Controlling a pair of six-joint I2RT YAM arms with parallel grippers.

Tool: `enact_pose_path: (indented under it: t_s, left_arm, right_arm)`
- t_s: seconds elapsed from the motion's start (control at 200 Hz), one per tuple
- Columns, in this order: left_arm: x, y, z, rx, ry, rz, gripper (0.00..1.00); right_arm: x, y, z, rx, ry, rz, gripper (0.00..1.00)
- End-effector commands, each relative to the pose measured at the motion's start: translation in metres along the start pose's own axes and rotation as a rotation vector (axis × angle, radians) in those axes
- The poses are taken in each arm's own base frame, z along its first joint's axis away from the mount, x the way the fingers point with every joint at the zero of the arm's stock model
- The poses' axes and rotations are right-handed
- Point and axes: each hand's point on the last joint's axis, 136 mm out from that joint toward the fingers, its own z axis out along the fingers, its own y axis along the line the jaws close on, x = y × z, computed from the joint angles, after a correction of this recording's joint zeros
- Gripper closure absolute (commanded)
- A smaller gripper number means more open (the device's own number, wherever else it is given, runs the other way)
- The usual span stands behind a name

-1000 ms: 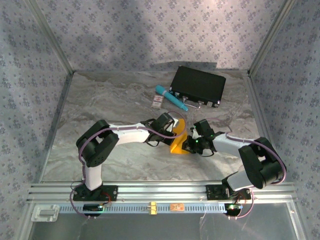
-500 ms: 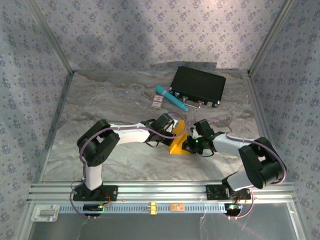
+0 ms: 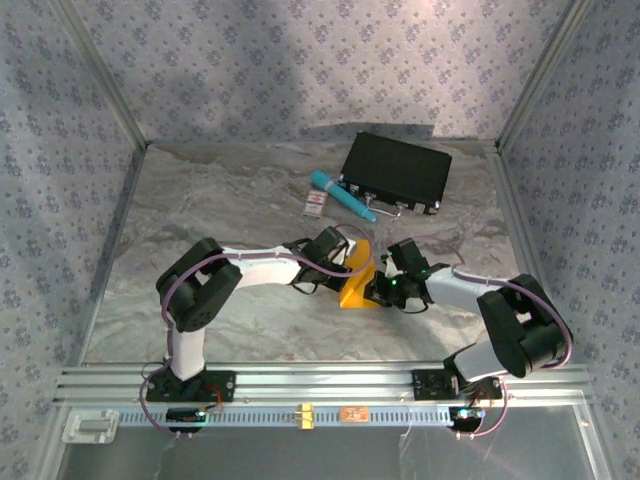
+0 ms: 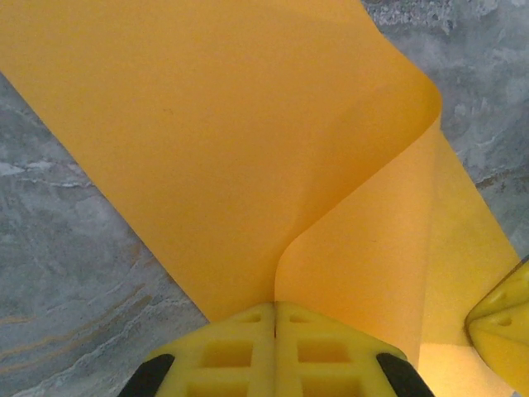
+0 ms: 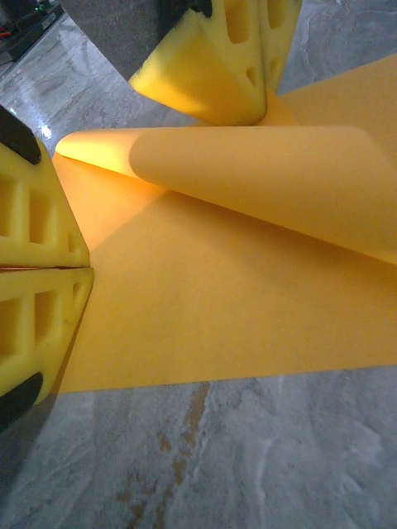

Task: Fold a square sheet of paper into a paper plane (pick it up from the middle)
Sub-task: Fold the triangle a second time at the center of the table.

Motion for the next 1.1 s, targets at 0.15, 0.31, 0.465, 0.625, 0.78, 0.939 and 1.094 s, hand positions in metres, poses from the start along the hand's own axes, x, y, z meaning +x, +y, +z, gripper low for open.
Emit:
enact_pose_path:
  t_s: [0.15,0.31,0.465,0.625,0.78,0.939,1.094]
  left_arm:
    - [0.009,0.004,0.007,-0.002,0.04,-0.012,1.0]
    - [0.009,0.002,0.008,0.012,0.039,-0.028,1.0]
    - [0.009,0.002,0.009,0.009,0.038,-0.027,1.0]
    - [0.011,0.003,0.01,0.007,0.043,-0.026,1.0]
    - [0.012,0.004,0.01,0.004,0.044,-0.025,1.0]
    - [0.013,0.004,0.01,0.003,0.047,-0.02,1.0]
    - [0.013,0.004,0.01,0.002,0.045,-0.019,1.0]
  right_arm:
    - [-0.012,0.003,-0.021,-0.008,-0.085,-0.008,0.9]
    - [-0.03,0.024,-0.035,-0.138,-0.162,0.011,0.96]
    - [-0.037,0.045,-0.028,-0.235,-0.163,0.026,1.0]
    - [-0.045,0.056,-0.019,-0.258,-0.162,0.023,1.0]
    - [-0.047,0.057,-0.005,-0.258,-0.137,0.034,1.0]
    - [-0.049,0.06,0.001,-0.261,-0.125,0.031,1.0]
    - [-0.049,0.054,0.003,-0.243,-0.13,0.043,1.0]
